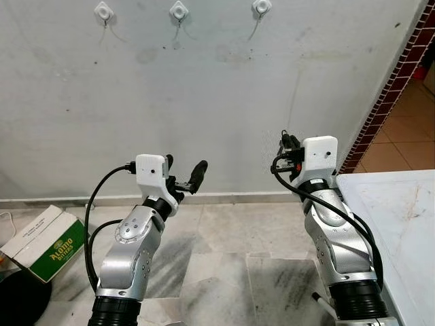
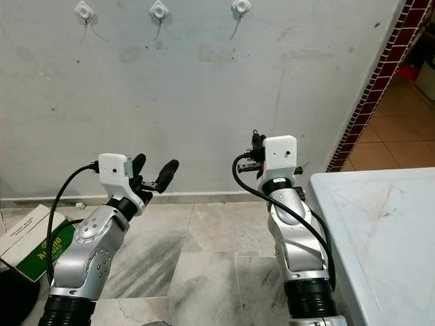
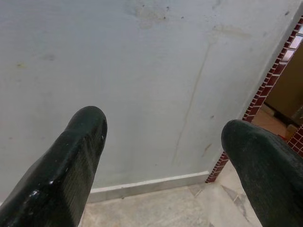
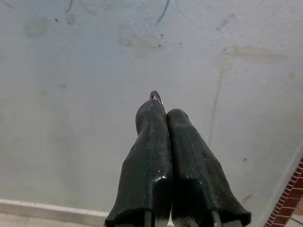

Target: Hang keys on a hook

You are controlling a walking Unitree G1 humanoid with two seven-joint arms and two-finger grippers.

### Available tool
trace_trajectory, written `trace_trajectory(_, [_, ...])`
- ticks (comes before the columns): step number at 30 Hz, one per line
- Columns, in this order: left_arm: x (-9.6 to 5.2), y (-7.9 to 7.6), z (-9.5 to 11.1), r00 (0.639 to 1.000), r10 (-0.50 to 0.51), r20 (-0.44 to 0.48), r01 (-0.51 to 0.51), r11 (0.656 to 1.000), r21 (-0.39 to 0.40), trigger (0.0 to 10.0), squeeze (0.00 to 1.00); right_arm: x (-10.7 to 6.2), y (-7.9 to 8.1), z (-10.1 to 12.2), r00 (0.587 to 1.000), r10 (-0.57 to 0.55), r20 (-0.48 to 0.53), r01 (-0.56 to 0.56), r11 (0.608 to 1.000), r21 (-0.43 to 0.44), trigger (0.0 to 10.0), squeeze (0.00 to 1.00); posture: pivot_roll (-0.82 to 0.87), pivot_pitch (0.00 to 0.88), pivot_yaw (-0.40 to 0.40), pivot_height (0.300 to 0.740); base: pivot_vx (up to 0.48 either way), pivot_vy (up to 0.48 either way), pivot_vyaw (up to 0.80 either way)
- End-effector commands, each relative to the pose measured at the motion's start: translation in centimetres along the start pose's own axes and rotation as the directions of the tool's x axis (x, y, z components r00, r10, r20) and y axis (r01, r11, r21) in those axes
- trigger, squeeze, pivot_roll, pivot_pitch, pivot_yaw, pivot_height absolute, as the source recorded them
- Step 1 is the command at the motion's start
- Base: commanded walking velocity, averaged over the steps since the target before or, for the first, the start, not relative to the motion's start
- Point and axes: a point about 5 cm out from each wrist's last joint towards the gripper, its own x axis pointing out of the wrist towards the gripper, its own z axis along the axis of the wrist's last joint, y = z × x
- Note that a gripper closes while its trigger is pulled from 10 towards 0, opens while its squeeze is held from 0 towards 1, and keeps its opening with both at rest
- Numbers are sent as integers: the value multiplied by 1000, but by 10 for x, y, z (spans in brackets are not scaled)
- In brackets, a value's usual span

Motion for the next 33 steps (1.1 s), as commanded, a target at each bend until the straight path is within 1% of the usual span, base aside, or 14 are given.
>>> trace_trajectory(1, [1, 1, 2, 1000, 0, 8, 0, 1000, 6, 10000, 0, 4, 1, 6, 1000, 8, 25, -8, 1000, -1, 10000, 0, -17, 35, 86, 740, 0, 0, -800])
trace_trajectory(16, [2, -1, 1, 1000, -10, 16, 10, 1000, 2, 10000, 0, 6, 3, 8, 999, 26, 41, -26, 1000, -2, 10000, 0, -19, 32, 80, 740, 281, 16, -36])
trace_trajectory(25, [4, -3, 1, 1000, -17, 18, 18, 1000, -1, 10000, 0, 5, 2, 8, 999, 29, 44, -29, 1000, -6, 10000, 0, -22, 33, 81, 740, 307, 248, 0])
trace_trajectory(33, [3, -4, 1, 1000, -18, 17, 18, 1000, -1, 10000, 0, 5, 5, 7, 998, 42, 44, -42, 999, -9, 10000, 0, -20, 37, 81, 740, 306, 252, 0])
